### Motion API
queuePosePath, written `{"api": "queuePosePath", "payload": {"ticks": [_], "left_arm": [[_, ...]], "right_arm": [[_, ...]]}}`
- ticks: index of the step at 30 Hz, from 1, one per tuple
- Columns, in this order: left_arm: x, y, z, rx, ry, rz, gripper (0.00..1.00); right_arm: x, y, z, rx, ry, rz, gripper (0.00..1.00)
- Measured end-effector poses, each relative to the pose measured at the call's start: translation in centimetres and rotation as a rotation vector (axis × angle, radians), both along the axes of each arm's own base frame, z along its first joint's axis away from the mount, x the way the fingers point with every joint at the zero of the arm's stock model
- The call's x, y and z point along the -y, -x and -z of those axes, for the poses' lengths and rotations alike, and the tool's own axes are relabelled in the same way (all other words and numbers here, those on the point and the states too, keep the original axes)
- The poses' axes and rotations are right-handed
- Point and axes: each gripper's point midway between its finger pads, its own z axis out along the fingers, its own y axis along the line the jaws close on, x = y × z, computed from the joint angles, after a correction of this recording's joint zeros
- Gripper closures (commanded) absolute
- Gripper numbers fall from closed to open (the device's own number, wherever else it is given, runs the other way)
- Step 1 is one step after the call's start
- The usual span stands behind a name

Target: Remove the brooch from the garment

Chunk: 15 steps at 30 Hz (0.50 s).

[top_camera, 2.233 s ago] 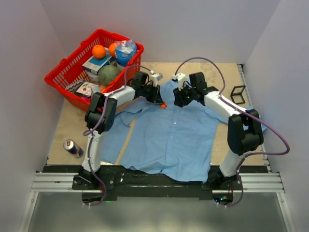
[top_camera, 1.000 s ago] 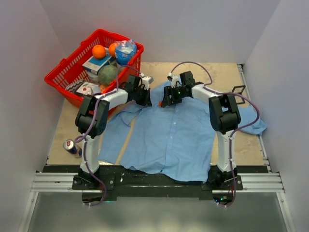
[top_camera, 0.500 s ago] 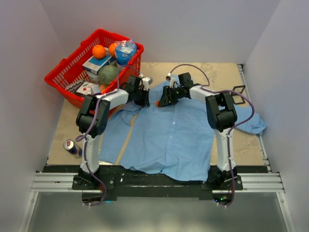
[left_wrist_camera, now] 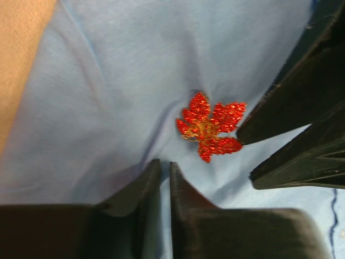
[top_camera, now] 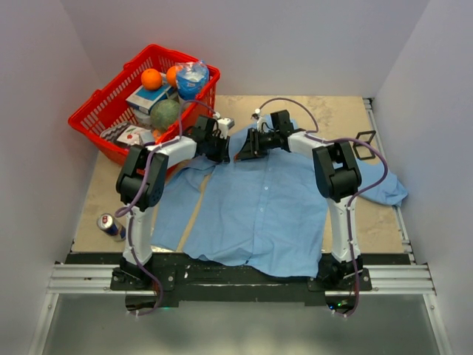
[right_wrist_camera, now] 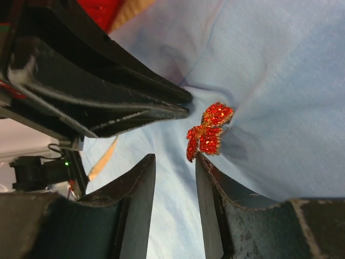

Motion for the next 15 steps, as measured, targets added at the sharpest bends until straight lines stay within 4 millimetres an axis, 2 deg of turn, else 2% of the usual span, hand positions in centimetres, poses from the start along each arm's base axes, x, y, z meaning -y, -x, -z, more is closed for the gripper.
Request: {"api": "queuePosePath", "payload": {"ticks": [1, 4, 8, 15], "left_arm": [[-0.1, 0.0, -0.1, 0.008, -0.004, 0.006, 0.60], [-0.6, 0.4, -0.6, 0.030, -0.023, 0.018, 0.52], [-1.6, 1.5, -1.8, 0.068, -0.049, 0.022, 0.51], [-2.5, 3.0, -4.6, 0.246, -0.025, 0.055, 0.51]], "right_arm": [[-0.1, -0.1, -0.2, 0.000, -0.008, 0.004, 0.59], [-0.4, -0.5, -0.8, -0.003, -0.032, 0.018, 0.57], [-0.9, -0.9, -1.4, -0.010, -0.067, 0.027, 0.56], [-1.4, -1.5, -0.8, -0.056, -0.104, 0.056, 0.54]]}}
